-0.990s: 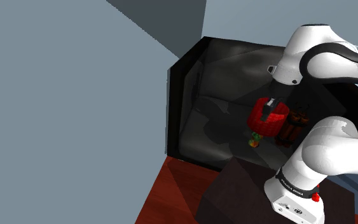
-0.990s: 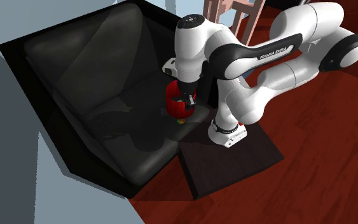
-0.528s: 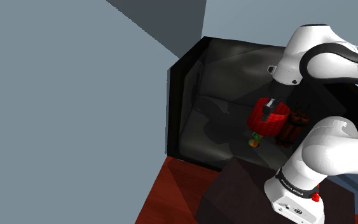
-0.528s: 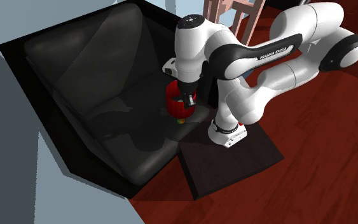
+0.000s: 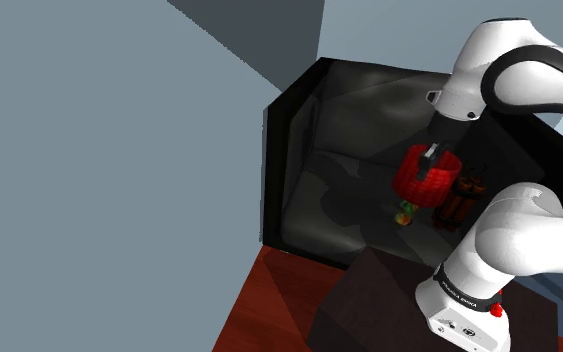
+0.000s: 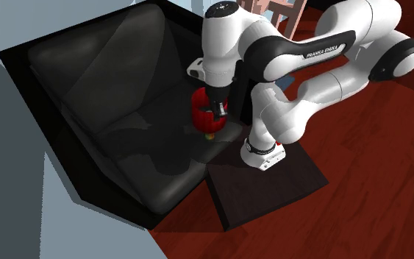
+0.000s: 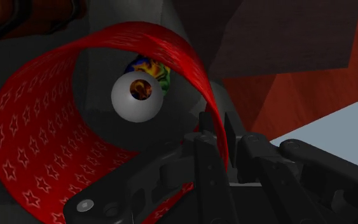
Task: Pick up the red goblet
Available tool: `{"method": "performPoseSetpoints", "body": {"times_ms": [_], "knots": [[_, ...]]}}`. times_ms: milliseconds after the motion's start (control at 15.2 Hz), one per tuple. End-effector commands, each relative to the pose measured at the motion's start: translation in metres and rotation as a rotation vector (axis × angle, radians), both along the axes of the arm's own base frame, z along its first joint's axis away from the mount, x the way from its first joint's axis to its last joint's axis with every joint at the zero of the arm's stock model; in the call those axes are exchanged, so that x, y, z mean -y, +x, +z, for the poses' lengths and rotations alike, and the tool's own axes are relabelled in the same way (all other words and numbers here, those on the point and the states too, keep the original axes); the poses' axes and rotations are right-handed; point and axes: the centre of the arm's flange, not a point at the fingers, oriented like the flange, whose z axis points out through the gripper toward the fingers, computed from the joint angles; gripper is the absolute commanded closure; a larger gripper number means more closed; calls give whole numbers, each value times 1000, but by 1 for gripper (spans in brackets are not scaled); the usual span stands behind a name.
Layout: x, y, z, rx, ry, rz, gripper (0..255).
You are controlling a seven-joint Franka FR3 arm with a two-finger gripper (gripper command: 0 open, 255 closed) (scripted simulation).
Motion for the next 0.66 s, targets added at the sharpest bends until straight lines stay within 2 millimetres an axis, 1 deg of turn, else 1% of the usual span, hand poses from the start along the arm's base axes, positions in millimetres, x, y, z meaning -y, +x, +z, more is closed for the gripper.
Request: {"method": "performPoseSetpoints", "body": {"times_ms": [0, 462, 594], "knots": [[0, 1, 12, 0, 0, 0, 255], [0, 1, 49, 0, 0, 0, 255], [0, 1, 49, 0, 0, 0, 255]]}}
